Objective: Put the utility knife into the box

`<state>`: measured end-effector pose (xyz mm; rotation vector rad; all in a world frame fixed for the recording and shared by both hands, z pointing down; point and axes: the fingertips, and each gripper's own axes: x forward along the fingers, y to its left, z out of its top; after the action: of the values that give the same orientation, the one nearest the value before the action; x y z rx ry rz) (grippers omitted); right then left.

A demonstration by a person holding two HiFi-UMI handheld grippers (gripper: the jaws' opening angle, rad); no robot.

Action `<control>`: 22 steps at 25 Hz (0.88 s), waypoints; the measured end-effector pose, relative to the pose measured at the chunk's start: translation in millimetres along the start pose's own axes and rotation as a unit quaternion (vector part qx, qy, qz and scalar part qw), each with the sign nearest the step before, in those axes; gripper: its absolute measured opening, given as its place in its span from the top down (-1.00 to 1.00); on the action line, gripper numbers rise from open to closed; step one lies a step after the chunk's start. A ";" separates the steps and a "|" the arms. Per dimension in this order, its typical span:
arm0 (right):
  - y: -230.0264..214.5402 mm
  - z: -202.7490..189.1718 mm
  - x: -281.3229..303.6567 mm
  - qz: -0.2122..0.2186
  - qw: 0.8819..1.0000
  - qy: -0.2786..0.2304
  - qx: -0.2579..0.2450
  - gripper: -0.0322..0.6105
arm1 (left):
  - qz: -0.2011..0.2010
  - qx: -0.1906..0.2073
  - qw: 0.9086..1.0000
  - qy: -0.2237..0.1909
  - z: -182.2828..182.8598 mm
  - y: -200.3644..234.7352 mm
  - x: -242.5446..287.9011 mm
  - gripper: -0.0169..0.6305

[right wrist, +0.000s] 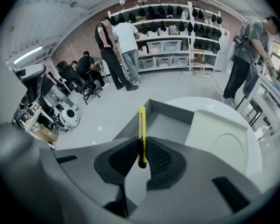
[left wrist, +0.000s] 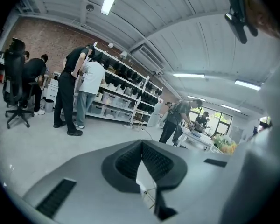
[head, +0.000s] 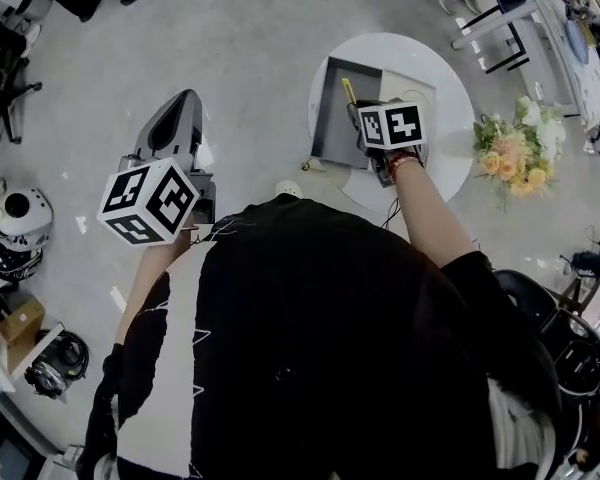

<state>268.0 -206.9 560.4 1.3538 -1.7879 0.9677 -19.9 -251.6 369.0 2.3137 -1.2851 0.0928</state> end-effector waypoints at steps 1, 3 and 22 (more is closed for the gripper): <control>-1.3 -1.5 2.9 0.000 1.000 0.007 0.000 0.72 | 0.005 -0.002 1.000 -0.001 -1.2 1.7 -0.8 0.91; -2.1 -4.9 8.5 0.002 1.000 0.024 -0.001 0.72 | 0.013 -0.007 1.000 -0.003 -2.6 4.9 -2.3 0.91; 11.6 -17.3 41.6 -0.003 0.992 0.124 0.036 0.72 | 0.053 -0.022 0.998 -0.027 8.7 29.8 -17.4 0.91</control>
<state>248.9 -209.0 602.8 1.2228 -1.5739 1.1540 -55.4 -254.9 367.8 2.2246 -1.4208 0.0376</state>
